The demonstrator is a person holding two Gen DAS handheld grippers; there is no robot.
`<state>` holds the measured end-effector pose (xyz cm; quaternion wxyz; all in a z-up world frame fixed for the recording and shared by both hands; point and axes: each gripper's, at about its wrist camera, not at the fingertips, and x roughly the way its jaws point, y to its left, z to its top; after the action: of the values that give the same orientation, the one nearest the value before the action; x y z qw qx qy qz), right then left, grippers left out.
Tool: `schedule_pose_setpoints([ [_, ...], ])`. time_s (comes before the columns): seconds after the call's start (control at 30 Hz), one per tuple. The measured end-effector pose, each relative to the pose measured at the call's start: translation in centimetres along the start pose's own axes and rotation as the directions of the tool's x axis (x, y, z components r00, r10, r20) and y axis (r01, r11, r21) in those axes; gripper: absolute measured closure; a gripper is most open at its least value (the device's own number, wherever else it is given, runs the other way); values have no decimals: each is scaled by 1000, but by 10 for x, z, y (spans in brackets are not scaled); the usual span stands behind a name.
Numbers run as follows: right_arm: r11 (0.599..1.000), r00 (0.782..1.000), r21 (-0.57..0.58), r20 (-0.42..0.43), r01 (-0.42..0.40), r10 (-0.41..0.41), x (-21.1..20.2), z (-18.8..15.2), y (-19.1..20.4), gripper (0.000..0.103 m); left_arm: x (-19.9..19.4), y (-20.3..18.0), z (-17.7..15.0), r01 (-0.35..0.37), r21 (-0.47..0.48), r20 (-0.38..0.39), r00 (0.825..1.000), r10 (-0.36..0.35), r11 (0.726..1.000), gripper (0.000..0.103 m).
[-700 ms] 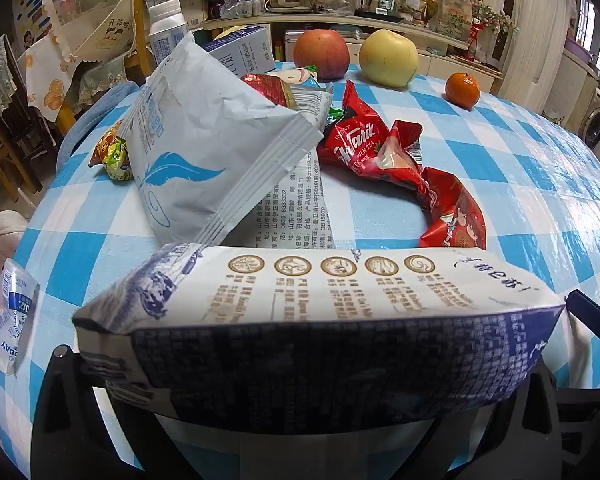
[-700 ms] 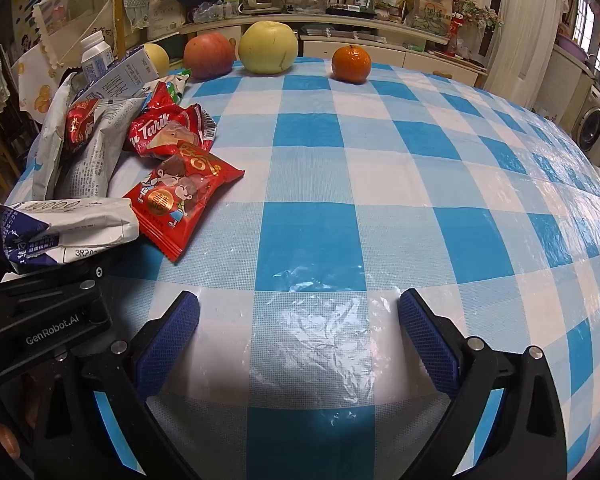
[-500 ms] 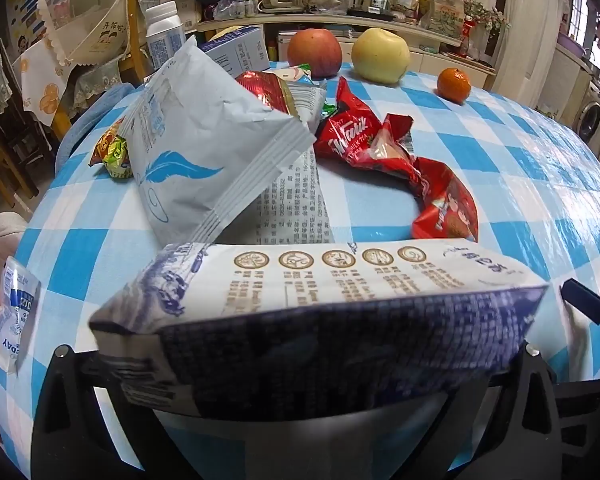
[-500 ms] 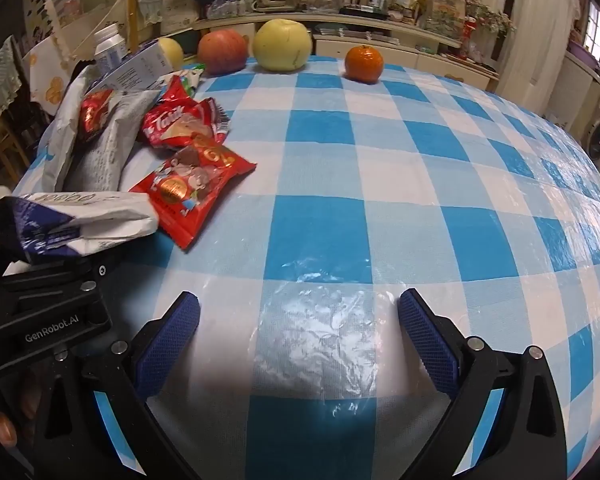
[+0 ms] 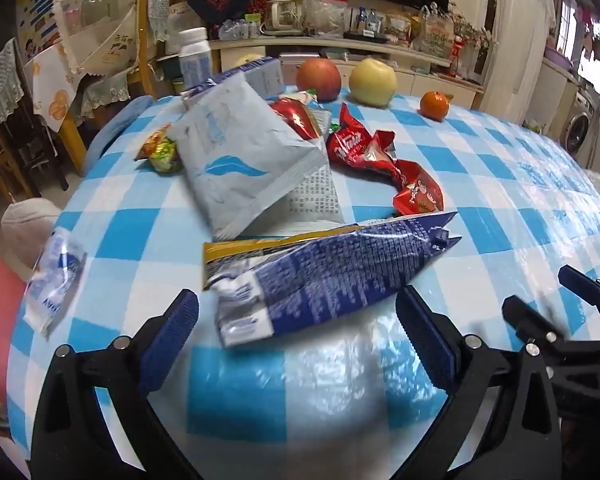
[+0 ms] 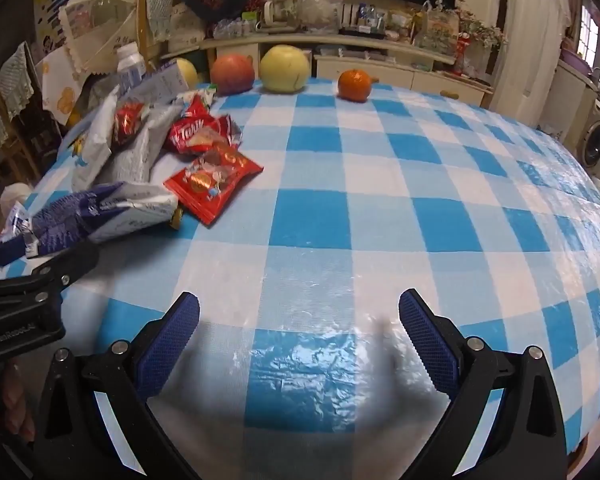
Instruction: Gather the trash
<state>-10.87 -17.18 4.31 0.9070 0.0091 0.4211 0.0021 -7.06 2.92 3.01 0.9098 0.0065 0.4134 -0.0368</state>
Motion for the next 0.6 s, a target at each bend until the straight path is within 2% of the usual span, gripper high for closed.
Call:
schedule_pose_setpoints([
  [0.27,1000,988,6,148,31,-31,-54,-10,2,5,-45,28,-14,10,-84,78,997,-4,996,3],
  [0.6,998,958,11,279,64,-64,-104,-28,6,5,-81,42,-28,15,-99,133,991,-2,995,3],
])
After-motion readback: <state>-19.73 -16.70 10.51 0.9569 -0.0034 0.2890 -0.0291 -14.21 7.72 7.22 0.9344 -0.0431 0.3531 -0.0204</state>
